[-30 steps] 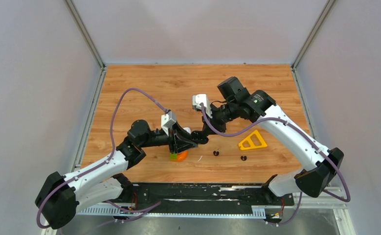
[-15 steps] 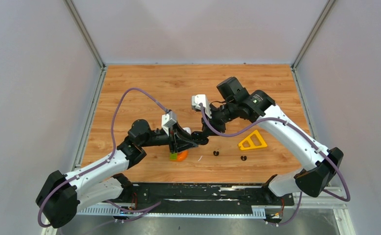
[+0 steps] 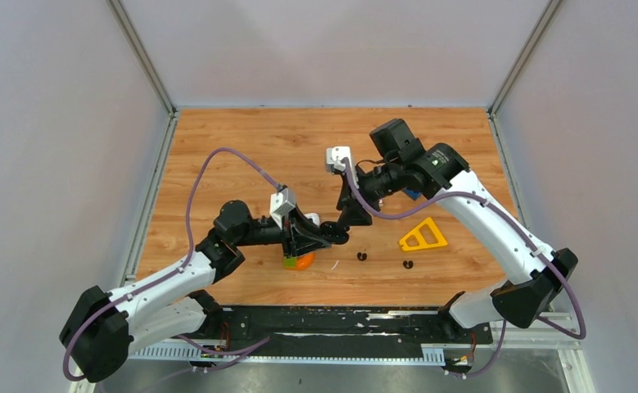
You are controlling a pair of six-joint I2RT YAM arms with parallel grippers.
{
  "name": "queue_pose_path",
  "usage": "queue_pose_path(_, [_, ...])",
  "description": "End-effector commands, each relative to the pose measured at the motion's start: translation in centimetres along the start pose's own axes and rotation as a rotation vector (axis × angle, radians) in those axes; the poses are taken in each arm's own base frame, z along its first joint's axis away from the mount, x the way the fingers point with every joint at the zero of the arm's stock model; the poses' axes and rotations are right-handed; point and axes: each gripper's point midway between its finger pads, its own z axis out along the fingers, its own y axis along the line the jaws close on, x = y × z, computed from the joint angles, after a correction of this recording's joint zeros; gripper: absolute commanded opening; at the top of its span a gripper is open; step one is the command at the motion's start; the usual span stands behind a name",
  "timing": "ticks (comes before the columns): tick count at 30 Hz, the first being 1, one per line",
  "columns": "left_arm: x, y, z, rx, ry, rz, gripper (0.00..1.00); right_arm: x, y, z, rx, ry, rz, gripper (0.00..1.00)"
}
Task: Insert the wireless bluetooth earbuds into the charging case
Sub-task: Adjust the charging case, then pick up the earbud from the center of the board.
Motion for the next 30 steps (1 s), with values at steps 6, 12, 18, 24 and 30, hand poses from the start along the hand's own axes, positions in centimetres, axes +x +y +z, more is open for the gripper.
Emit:
queue_pose_path(6, [-1.7, -0.7, -0.7, 0.000, -0.057, 0.133, 0.00, -3.6, -1.5, -6.7, -0.017, -0.273, 0.100, 0.49])
queue_pose_path(12, [-2.3, -0.8, -2.0, -0.056, -0.083, 0.235, 0.00, 3.4, -3.5, -6.4, 0.135, -0.183, 0.065, 0.49])
queue_pose_path(18, [-3.1, -0.7, -2.3, -0.082, -0.105, 0.242, 0.00, 10.4, -4.3, -4.4, 0.226, -0.043, -0.032, 0.43])
queue_pose_path(24, [-3.8, 0.0, -2.6, -0.135, -0.135, 0.237, 0.00, 15.4, -4.6, -2.3, 0.308, 0.047, -0.154, 0.40])
queue_pose_path(30, [-4.6, 1.3, -2.8, -0.173, -0.170, 0.195, 0.00, 19.7, -4.4, 2.6, 0.248, 0.236, -0.241, 0.34])
